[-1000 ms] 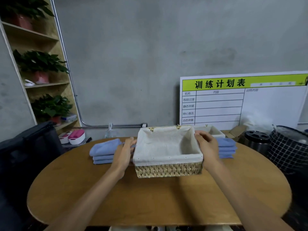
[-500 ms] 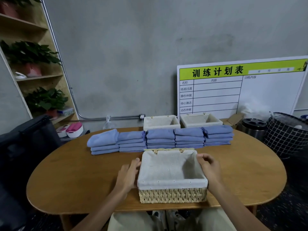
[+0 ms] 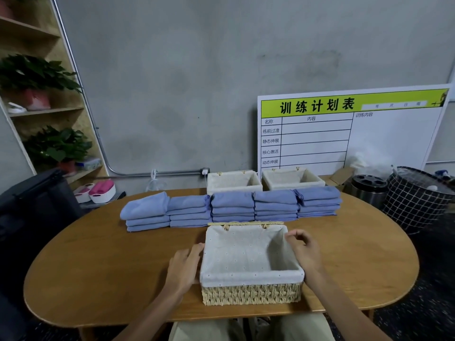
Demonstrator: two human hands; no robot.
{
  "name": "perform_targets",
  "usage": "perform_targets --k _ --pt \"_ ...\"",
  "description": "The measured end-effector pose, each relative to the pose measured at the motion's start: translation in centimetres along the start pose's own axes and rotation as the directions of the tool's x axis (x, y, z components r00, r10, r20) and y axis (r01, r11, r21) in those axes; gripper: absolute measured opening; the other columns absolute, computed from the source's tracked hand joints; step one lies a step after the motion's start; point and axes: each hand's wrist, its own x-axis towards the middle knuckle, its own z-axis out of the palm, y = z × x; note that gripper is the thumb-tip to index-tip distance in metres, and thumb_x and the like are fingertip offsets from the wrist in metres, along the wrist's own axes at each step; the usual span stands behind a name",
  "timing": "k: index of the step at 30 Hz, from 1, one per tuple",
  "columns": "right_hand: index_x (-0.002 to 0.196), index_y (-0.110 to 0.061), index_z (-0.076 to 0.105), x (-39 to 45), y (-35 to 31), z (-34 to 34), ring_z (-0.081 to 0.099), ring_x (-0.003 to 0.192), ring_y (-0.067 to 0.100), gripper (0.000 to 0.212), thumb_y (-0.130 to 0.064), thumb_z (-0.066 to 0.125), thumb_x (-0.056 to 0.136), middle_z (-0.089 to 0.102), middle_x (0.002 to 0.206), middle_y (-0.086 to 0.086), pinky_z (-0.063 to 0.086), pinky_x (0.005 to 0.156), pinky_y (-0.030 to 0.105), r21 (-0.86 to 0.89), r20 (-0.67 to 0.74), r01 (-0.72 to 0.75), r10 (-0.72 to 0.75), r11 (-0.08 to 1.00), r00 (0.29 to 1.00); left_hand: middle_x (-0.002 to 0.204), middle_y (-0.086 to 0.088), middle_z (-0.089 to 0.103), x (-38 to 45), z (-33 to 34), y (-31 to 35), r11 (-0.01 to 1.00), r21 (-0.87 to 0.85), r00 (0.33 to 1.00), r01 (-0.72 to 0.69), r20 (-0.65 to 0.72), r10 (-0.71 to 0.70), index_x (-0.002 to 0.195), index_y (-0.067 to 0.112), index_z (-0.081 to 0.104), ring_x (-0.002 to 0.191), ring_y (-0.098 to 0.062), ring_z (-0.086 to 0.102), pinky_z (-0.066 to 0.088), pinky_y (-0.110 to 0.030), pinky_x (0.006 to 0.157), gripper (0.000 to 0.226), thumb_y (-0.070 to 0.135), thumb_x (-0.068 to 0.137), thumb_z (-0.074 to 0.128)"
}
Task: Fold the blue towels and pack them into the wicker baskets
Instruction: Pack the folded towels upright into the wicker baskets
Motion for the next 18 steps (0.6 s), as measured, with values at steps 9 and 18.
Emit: perform_targets --k 9,18 --pt "0.091 -0.010 0.067 1.1 -1.3 -0.8 0.057 0.077 0.011 0.006 -0.010 0.063 0.094 0.067 0.089 0.000 0.042 0.063 0.022 -0.243 0.125 0.073 -0.043 0.967 0.991 0.100 -0.004 0.069 2.2 -1.8 -0.3 0.988 0.155 0.987 -0.016 0.157 -0.008 0.113 0.029 0.067 0.087 -0.022 0.070 0.059 -0.031 0.058 0.020 0.034 0.104 0.049" --pt "0.082 -0.011 0.067 9.9 -4.6 3.6 0.057 0.077 0.005 0.014 -0.018 0.065 0.094 0.066 0.082 -0.003 0.040 0.064 0.006 -0.290 0.136 0.258 -0.227 0.921 0.964 0.086 0.010 0.074 18.9 -5.3 5.1 0.726 0.561 0.916 -0.398 0.206 0.343 0.097 0.020 0.075 0.080 -0.015 0.072 0.057 -0.031 0.074 0.016 0.018 0.100 0.059"
